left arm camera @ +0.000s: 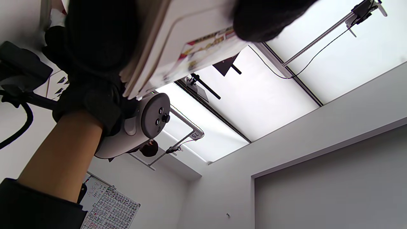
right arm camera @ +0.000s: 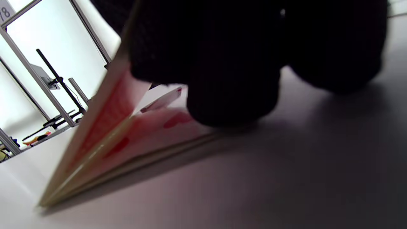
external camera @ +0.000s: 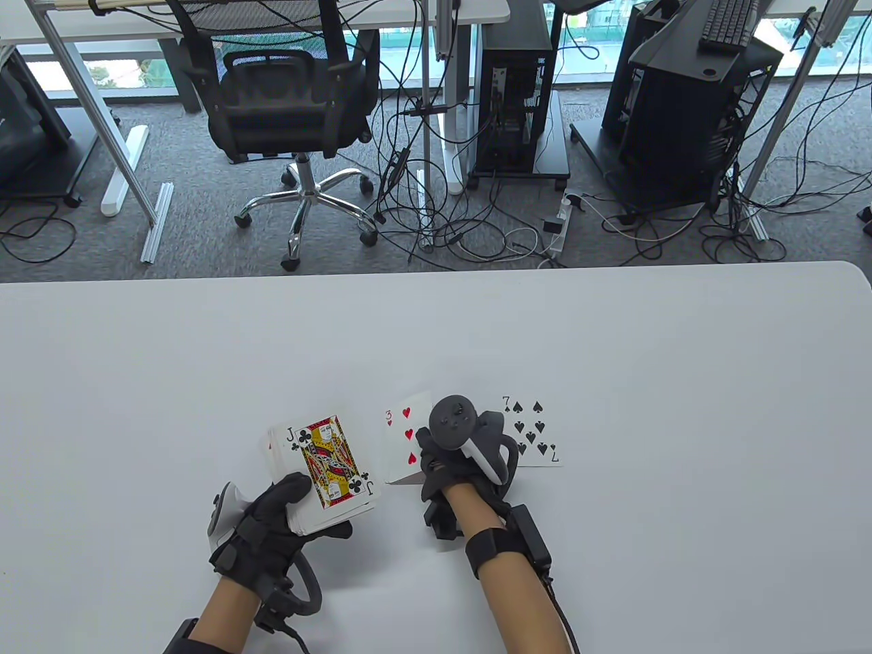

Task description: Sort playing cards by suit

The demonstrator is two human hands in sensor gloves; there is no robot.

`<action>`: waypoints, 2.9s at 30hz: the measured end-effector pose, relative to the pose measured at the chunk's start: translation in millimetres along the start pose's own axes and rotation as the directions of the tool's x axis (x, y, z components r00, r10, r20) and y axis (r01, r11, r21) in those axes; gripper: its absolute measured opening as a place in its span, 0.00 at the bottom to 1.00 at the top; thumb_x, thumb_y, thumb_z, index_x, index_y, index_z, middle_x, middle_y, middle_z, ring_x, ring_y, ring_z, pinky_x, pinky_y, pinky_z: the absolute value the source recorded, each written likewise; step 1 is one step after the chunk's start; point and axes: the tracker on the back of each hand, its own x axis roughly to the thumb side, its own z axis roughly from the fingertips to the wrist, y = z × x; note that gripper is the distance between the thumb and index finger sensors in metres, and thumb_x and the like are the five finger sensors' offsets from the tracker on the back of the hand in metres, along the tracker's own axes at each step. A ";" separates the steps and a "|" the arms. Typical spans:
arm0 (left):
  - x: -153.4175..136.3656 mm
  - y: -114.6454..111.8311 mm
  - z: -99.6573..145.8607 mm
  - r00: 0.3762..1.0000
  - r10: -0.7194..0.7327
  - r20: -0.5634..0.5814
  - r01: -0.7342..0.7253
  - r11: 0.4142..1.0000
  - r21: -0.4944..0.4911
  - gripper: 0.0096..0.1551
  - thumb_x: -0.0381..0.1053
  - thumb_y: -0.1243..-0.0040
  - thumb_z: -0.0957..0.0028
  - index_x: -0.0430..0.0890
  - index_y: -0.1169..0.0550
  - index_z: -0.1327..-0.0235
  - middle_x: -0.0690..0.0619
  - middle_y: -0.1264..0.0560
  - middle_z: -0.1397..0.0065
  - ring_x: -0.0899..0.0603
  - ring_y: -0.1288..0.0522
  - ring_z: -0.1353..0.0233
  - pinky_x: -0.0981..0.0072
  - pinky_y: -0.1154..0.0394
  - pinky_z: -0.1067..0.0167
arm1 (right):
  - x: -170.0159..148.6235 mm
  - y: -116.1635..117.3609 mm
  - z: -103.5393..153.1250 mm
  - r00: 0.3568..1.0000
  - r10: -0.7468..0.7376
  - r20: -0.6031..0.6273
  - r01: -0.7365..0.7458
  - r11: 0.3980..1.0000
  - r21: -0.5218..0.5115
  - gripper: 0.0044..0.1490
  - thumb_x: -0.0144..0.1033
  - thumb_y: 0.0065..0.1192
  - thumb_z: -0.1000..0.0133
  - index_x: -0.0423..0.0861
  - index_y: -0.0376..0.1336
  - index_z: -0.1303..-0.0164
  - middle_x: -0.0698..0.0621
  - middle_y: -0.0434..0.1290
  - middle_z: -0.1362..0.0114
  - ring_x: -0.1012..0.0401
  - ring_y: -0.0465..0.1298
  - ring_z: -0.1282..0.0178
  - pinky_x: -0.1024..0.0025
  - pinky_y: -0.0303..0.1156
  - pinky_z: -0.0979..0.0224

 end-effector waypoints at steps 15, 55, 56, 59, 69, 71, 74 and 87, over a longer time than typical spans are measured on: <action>0.0 0.0 0.2 1.000 -0.004 -0.007 0.004 1.000 0.002 0.36 0.58 0.47 0.32 0.51 0.47 0.19 0.47 0.40 0.18 0.30 0.30 0.28 0.49 0.19 0.46 | 24.7 14.9 -5.8 0.845 0.532 0.057 -0.535 0.842 0.072 0.36 0.44 0.56 0.41 0.22 0.67 0.50 0.50 0.79 0.72 0.57 0.82 0.74 0.58 0.80 0.64; -5.0 1.0 -1.2 0.999 -0.024 -0.038 0.024 1.000 -0.005 0.36 0.57 0.47 0.33 0.50 0.47 0.19 0.46 0.40 0.18 0.29 0.30 0.27 0.48 0.20 0.46 | 24.1 -46.5 67.8 0.833 -0.395 0.387 0.445 0.895 -0.044 0.31 0.38 0.59 0.43 0.23 0.65 0.48 0.50 0.79 0.65 0.55 0.82 0.65 0.55 0.80 0.58; -5.1 0.9 -1.2 0.999 -0.016 -0.035 0.016 1.000 -0.006 0.36 0.57 0.47 0.33 0.50 0.47 0.19 0.46 0.40 0.18 0.29 0.30 0.27 0.49 0.20 0.46 | 17.8 -47.6 68.6 0.827 -0.418 0.376 0.466 0.884 -0.044 0.30 0.37 0.58 0.42 0.23 0.65 0.48 0.50 0.79 0.66 0.55 0.82 0.65 0.55 0.80 0.58; -4.8 0.8 -1.2 1.000 -0.008 -0.028 0.008 1.000 0.000 0.36 0.57 0.47 0.33 0.50 0.48 0.19 0.46 0.40 0.18 0.29 0.30 0.27 0.49 0.19 0.46 | -3.8 -50.8 72.8 0.807 -0.489 0.332 0.531 0.846 -0.044 0.29 0.35 0.57 0.42 0.22 0.65 0.48 0.50 0.79 0.66 0.55 0.82 0.66 0.55 0.80 0.58; -5.2 2.3 -0.6 1.000 -0.015 -0.027 0.015 1.000 0.014 0.36 0.57 0.47 0.33 0.50 0.48 0.19 0.46 0.40 0.18 0.29 0.30 0.27 0.49 0.19 0.46 | -44.8 -21.7 112.4 0.828 -0.536 0.166 0.522 0.844 0.123 0.33 0.30 0.57 0.42 0.17 0.60 0.41 0.50 0.79 0.69 0.56 0.82 0.71 0.57 0.80 0.63; -6.0 2.7 -0.3 0.999 -0.011 -0.032 0.012 1.000 0.016 0.36 0.57 0.47 0.33 0.50 0.47 0.19 0.46 0.40 0.18 0.29 0.30 0.27 0.49 0.19 0.46 | -41.5 -13.4 119.7 0.901 -0.409 0.144 0.386 0.908 0.163 0.38 0.29 0.57 0.42 0.13 0.54 0.38 0.50 0.79 0.70 0.57 0.83 0.73 0.58 0.81 0.65; -6.1 3.0 0.3 0.999 -0.010 -0.034 0.011 1.000 0.018 0.36 0.57 0.47 0.33 0.50 0.48 0.19 0.46 0.40 0.18 0.29 0.30 0.27 0.49 0.19 0.46 | -30.5 -3.3 128.6 0.960 -0.192 0.202 0.160 0.974 0.163 0.42 0.29 0.56 0.42 0.10 0.48 0.37 0.50 0.79 0.71 0.58 0.83 0.75 0.60 0.81 0.68; -6.3 3.6 1.2 0.999 -0.012 -0.046 0.013 1.000 0.016 0.36 0.57 0.47 0.33 0.50 0.48 0.19 0.46 0.40 0.18 0.29 0.30 0.27 0.49 0.19 0.46 | -2.5 25.6 134.3 0.929 0.234 0.288 -0.320 0.897 0.305 0.43 0.32 0.52 0.39 0.12 0.45 0.35 0.51 0.79 0.75 0.60 0.81 0.83 0.61 0.81 0.71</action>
